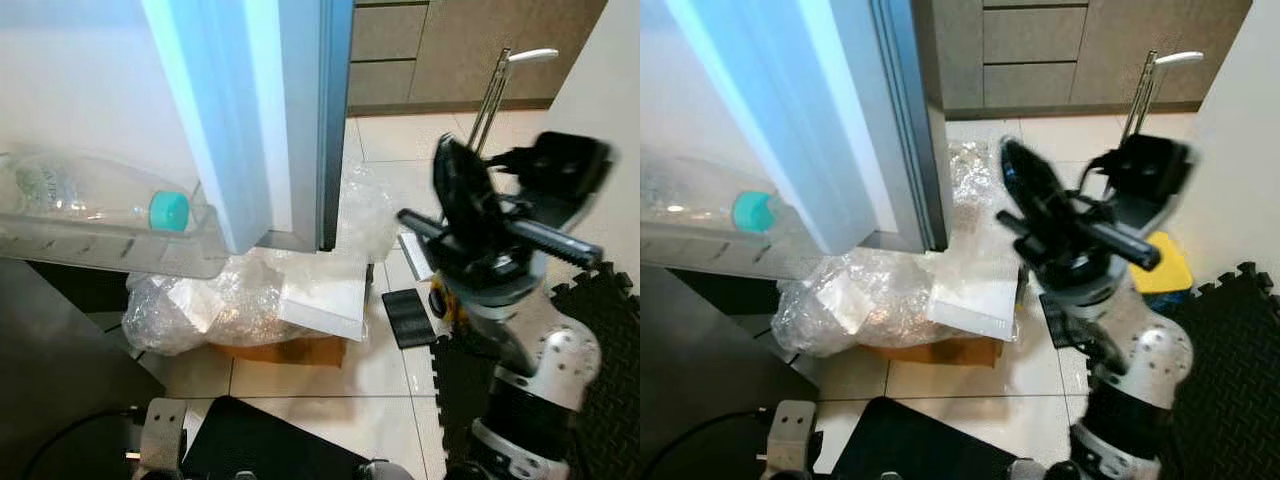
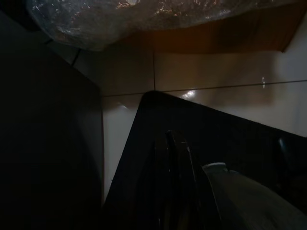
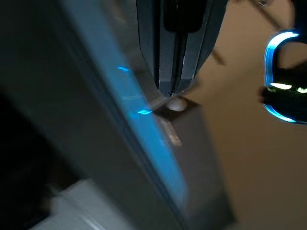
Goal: Restocking fridge
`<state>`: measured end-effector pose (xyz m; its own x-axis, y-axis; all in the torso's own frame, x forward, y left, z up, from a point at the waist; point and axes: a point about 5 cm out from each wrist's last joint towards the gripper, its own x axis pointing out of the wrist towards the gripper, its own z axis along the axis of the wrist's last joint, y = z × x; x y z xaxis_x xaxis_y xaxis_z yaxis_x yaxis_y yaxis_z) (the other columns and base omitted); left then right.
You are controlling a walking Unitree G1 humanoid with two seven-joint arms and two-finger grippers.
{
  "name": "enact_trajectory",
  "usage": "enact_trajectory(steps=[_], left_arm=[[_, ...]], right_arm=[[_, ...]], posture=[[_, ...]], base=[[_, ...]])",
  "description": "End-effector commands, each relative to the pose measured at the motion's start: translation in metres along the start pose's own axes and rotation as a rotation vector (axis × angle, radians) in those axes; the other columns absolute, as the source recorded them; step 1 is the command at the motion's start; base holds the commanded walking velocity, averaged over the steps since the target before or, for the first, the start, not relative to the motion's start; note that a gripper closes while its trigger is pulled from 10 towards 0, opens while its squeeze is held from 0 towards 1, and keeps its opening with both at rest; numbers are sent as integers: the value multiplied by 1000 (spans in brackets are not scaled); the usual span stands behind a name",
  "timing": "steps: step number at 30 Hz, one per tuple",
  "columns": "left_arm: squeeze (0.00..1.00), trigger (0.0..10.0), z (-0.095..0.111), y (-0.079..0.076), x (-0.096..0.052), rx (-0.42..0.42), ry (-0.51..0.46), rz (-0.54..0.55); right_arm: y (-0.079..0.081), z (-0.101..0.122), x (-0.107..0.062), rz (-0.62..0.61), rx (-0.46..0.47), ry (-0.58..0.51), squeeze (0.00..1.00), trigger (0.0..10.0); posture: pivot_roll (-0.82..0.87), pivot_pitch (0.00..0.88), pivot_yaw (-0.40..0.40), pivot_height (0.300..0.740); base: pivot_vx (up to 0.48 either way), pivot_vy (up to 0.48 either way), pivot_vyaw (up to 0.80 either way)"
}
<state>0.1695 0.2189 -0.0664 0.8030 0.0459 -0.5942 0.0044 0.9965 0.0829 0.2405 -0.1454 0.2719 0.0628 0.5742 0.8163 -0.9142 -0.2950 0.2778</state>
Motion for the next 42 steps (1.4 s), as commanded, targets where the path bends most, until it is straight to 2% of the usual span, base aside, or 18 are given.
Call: enact_trajectory(steps=[1, 7, 10, 11, 12, 13, 16, 17, 18, 19, 20, 22, 24, 29, 30, 32, 36, 42], left_arm=[[0, 10000, -4, -1, -2, -7, 4, 4], [0, 10000, -2, 1, -3, -30, -22, 28], [0, 10000, -3, 4, -5, -70, -42, 69], [0, 10000, -3, 4, -5, -70, -42, 69], [0, 10000, -4, 7, -6, -102, -43, 96], [0, 10000, -5, 7, -6, -113, -41, 105], [0, 10000, -5, 9, -6, -121, -38, 115], [0, 10000, -7, 10, -7, -132, -26, 125], [0, 10000, -7, 10, -7, -132, -26, 125], [0, 10000, -9, 10, -7, -132, -18, 127], [0, 10000, -9, 10, -7, -132, -18, 127], [0, 10000, -10, 9, -7, -129, -7, 128], [0, 10000, -9, 7, -6, -133, -11, 126], [0, 10000, -8, 2, -4, -140, -10, 114], [0, 10000, -8, 2, -4, -140, -10, 114], [0, 10000, -7, -3, -3, -145, -9, 95], [0, 10000, -6, -10, -2, -145, -13, 70], [0, 10000, -6, -13, -1, -137, -11, 54]], right_arm=[[-5, 5, -20, -100, -26, -31, 0, 10000], [-8, 21, -56, -320, -95, -103, 0, 10000], [-27, 33, -109, -736, -259, -102, 0, 10000], [-27, 33, -109, -736, -259, -102, 0, 10000], [-41, 32, -144, -1013, -349, -15, 0, 10000], [-46, 29, -158, -1111, -379, 34, 0, 10000], [-51, 28, -176, -1234, -428, 56, 0, 10000], [-58, 22, -207, -1450, -506, 104, 0, 10000], [-58, 22, -207, -1450, -506, 104, 0, 10000], [-61, 11, -226, -1574, -511, 143, 0, 10000], [-61, 11, -226, -1574, -511, 143, 0, 10000], [-65, -27, -257, -1757, -525, 425, 0, 10000], [-69, -59, -265, -1737, -516, 624, 0, 10000], [-74, -108, -265, -1621, -430, 845, 0, 10000], [-74, -108, -265, -1621, -430, 845, 0, 10000], [-68, -142, -272, -1582, -367, 996, 0, 10000], [-60, -164, -280, -1586, -340, 1070, 0, 10000], [-58, -170, -283, -1587, -362, 1077, 0, 10000]], posture=[[-138, 132, 41, 740], [-136, 126, 34, 740], [-135, 123, 26, 740], [-135, 123, 26, 740], [-136, 122, 23, 740], [-138, 121, 22, 740], [-139, 121, 21, 740], [-138, 116, 16, 740], [-138, 116, 16, 740], [-137, 112, 12, 740], [-137, 112, 12, 740], [-136, 106, 5, 740], [-136, 103, 1, 740], [-142, 94, -5, 740], [-142, 94, -5, 740], [-137, 87, -14, 740], [-126, 88, -24, 740], [-121, 92, -30, 740]], base=[[0, 0, 0], [0, 0, 0], [0, 0, 0], [0, 0, 0], [0, 0, 0], [0, 0, 0], [0, 0, 0], [0, 0, 0], [0, 0, 0], [0, 0, 0], [0, 0, 0], [0, 0, 0], [0, 0, 0], [0, 0, 0], [0, 0, 0], [0, 0, 0], [0, 0, 0], [0, 0, 0]])
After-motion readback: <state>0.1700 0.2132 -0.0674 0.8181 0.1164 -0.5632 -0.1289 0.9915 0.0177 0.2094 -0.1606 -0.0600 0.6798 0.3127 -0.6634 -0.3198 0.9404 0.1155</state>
